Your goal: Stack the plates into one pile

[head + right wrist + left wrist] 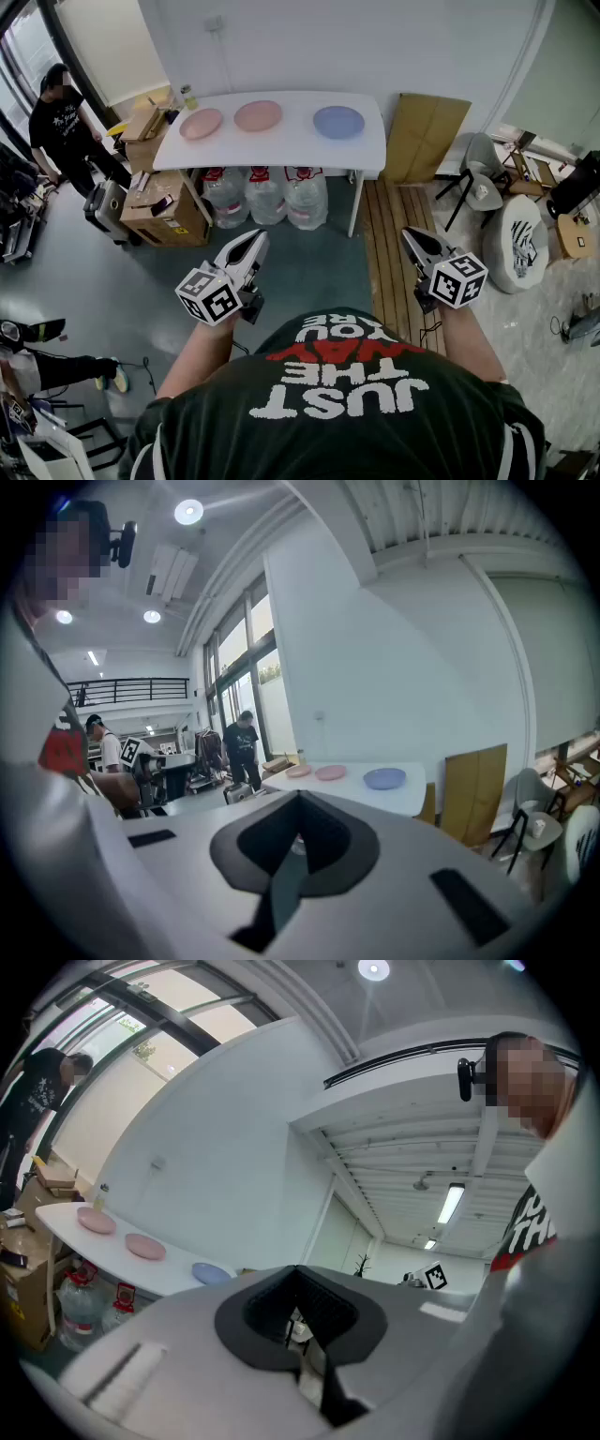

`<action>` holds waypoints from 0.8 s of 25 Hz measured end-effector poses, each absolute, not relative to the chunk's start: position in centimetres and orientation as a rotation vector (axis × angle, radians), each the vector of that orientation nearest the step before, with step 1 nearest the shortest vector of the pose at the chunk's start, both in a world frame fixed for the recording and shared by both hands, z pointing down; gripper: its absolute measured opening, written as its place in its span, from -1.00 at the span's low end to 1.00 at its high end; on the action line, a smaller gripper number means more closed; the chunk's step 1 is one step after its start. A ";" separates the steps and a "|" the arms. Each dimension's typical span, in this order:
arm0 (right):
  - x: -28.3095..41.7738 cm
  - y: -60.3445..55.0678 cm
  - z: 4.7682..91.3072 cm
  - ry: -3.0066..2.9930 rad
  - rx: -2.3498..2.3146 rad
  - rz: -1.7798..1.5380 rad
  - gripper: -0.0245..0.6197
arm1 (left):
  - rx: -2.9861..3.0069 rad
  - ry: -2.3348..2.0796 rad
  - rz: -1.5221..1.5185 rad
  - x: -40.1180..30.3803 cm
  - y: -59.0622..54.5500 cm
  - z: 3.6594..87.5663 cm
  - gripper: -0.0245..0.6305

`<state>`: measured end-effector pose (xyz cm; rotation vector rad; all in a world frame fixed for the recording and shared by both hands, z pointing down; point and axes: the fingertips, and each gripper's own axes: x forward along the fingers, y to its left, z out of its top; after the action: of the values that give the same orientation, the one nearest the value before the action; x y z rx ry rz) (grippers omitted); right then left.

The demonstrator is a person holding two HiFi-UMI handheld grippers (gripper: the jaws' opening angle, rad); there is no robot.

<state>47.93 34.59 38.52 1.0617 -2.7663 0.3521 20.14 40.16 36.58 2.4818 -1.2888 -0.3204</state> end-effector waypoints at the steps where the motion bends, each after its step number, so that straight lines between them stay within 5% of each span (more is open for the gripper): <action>1: 48.0 34.5 38.5 -2.764 1.061 0.353 -0.91 | 2.480 -1.287 -0.318 20.2 40.1 36.6 -0.91; 20: 52.9 31.5 38.9 -2.778 1.056 0.382 -0.91 | 2.481 -1.270 -0.279 26.1 36.8 37.1 -0.91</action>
<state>52.88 31.50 38.87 1.0557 -2.7778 0.3820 26.11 36.83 37.12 2.4807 -1.2702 -0.2791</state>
